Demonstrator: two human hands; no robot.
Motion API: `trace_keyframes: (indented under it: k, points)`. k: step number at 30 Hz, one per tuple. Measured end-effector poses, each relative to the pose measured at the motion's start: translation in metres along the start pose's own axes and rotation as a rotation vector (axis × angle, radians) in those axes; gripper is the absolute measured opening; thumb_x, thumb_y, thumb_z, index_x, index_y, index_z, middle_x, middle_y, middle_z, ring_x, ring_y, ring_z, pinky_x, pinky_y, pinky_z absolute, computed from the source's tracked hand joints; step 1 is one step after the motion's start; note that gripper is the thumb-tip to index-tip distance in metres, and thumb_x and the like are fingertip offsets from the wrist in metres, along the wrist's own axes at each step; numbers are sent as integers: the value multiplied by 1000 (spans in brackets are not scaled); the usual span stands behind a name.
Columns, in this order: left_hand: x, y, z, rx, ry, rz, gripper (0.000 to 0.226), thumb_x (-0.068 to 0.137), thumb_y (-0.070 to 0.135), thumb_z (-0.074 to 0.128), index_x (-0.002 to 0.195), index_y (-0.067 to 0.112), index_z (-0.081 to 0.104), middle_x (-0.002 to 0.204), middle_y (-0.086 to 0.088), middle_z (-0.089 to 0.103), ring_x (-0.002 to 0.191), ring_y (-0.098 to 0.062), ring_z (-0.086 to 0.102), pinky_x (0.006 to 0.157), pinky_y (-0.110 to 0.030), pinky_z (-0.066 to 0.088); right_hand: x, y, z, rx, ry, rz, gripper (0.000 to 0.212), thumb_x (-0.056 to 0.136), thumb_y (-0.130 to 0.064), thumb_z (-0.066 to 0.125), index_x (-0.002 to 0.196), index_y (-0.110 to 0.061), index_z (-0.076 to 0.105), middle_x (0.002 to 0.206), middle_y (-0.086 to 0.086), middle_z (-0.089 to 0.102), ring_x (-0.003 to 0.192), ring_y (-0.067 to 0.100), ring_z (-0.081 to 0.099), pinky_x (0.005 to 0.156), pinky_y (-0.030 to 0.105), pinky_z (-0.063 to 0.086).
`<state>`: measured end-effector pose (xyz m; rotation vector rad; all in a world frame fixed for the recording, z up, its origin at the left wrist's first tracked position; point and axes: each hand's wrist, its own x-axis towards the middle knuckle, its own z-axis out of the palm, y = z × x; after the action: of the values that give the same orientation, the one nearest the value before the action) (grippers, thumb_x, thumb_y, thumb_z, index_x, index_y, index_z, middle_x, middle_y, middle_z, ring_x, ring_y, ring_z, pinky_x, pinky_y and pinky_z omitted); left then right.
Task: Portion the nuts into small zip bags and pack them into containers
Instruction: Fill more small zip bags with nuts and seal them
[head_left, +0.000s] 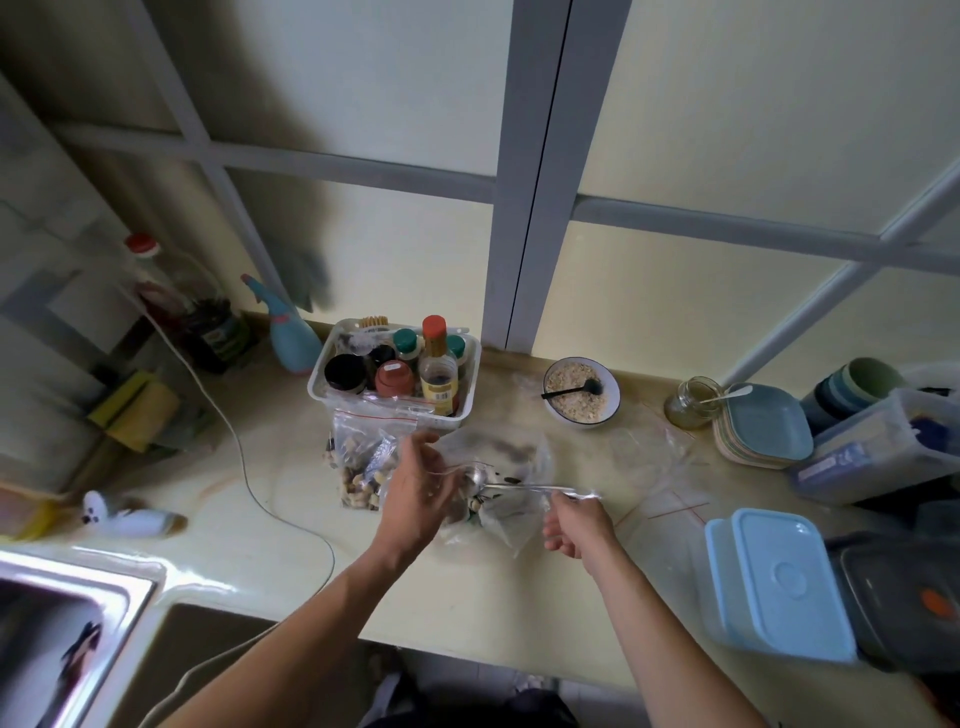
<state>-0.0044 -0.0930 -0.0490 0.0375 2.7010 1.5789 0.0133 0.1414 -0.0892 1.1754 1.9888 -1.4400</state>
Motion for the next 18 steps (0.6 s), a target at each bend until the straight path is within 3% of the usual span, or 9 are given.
trace_keyframes:
  k: [4,6,8,10,12,15,18]
  points:
    - [6,0,1,-104,-39,-58,46,92,23,71,127,25,41,102,-4,59,91,-3,58,83,-38,57,-7,-8,-4,-167,-24,-14,43,101,-29,52,75,0,70,61,11,71,40,21,60,34,17,29]
    - [7,0,-1,-148,-74,-56,45,91,27,73,125,23,44,103,-6,59,93,-4,59,86,-35,57,-13,-15,-3,-247,-45,-177,32,99,-20,56,74,-6,72,63,6,71,39,15,58,38,18,38]
    - [7,1,-3,-199,-112,-58,48,88,29,75,126,23,45,106,-8,59,94,-3,61,86,-27,56,-19,-22,1,-255,-104,-396,9,95,-16,65,90,-19,72,83,-1,73,49,9,62,52,21,51]
    - [8,1,-5,-262,-134,-58,52,86,27,78,125,25,45,107,-11,58,93,-3,63,84,-24,55,-25,-28,8,-203,-241,-557,32,90,-18,76,118,-26,66,111,-4,66,69,13,70,63,24,56]
    - [9,-2,-6,-323,-128,-46,56,82,29,83,124,32,46,111,-11,59,98,-15,66,85,-32,58,-31,-34,17,-155,-339,-616,45,87,-20,80,128,-30,64,122,-4,61,73,20,72,65,28,57]
    - [9,-7,-14,-370,-100,-62,62,76,28,88,123,36,48,116,-5,61,101,-26,64,85,-41,59,-44,-47,31,-164,-271,-721,13,90,-25,77,102,-30,73,97,-8,71,57,14,68,60,31,56]
    - [14,-8,-31,-456,-60,-105,72,71,24,91,127,30,46,117,-5,61,104,-25,65,86,-39,59,-58,-64,45,-142,-210,-743,4,91,-25,74,94,-28,75,75,-11,71,56,8,63,63,30,55]
